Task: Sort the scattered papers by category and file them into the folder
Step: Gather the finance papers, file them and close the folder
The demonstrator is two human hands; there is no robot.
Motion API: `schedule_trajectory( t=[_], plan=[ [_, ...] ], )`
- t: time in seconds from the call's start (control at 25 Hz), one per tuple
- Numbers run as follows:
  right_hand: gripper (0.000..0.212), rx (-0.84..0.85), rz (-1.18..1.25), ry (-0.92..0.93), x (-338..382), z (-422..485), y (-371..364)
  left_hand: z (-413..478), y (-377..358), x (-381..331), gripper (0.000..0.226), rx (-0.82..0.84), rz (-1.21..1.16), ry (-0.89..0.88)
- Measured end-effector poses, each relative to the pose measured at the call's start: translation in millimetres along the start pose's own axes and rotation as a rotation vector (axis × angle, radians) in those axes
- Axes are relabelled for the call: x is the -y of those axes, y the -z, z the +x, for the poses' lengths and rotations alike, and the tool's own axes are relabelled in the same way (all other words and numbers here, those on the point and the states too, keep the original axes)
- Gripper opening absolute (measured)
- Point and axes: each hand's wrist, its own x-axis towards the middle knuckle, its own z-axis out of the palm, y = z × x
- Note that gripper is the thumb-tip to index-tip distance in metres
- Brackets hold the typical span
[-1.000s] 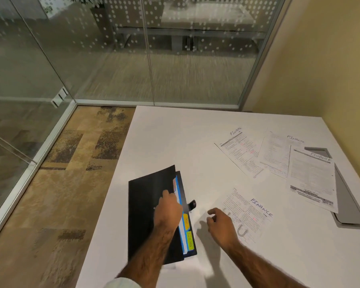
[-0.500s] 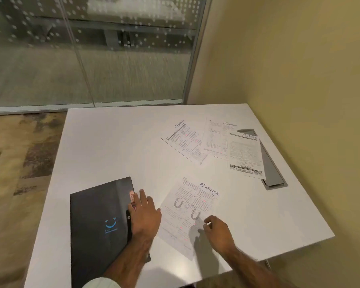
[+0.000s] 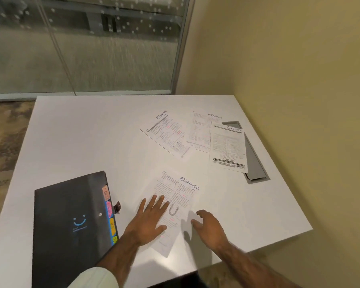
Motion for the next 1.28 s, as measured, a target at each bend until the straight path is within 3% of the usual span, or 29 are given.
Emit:
schedule_trajectory(
  t=[0.12, 0.28, 0.4, 0.48, 0.6, 0.72, 0.84, 1.04, 1.16, 1.28],
  plan=[
    [0.046, 0.026, 0.017, 0.01, -17, 24, 18, 5, -24, -15, 0.077, 0.133, -0.084, 0.096],
    [0.04, 0.027, -0.01, 0.074, -45, 74, 50, 49, -12, -86, 0.07, 0.073, -0.197, 0.307],
    [0.054, 0.05, -0.071, 0.12, -74, 122, 59, 82, 15, -121, 0.055, 0.045, -0.246, 0.36],
    [0.063, 0.031, -0.183, 0.219, -88, 152, 60, 98, 20, -117, 0.064, -0.013, -0.193, 0.319],
    [0.068, -0.019, -0.281, 0.379, -80, 191, 76, 114, 24, -99, 0.096, 0.181, -0.126, 0.344],
    [0.094, 0.039, -0.381, 0.511, -59, 226, 91, 119, 19, -96, 0.12, 0.306, -0.057, 0.366],
    [0.11, 0.09, -0.504, 0.516, -49, 252, 94, 124, 14, -105, 0.13, 0.338, -0.041, 0.409],
    [0.106, 0.0, -0.527, 0.566, -48, 250, 97, 129, 13, -111, 0.134, 0.376, -0.051, 0.461],
    [0.101, 0.085, -0.274, 0.471, -37, 238, 101, 132, 16, -113, 0.134, 0.382, -0.083, 0.481],
    [0.092, 0.119, 0.28, 0.237, -31, 214, 101, 132, 18, -114, 0.134, 0.348, -0.088, 0.481]
  ],
)
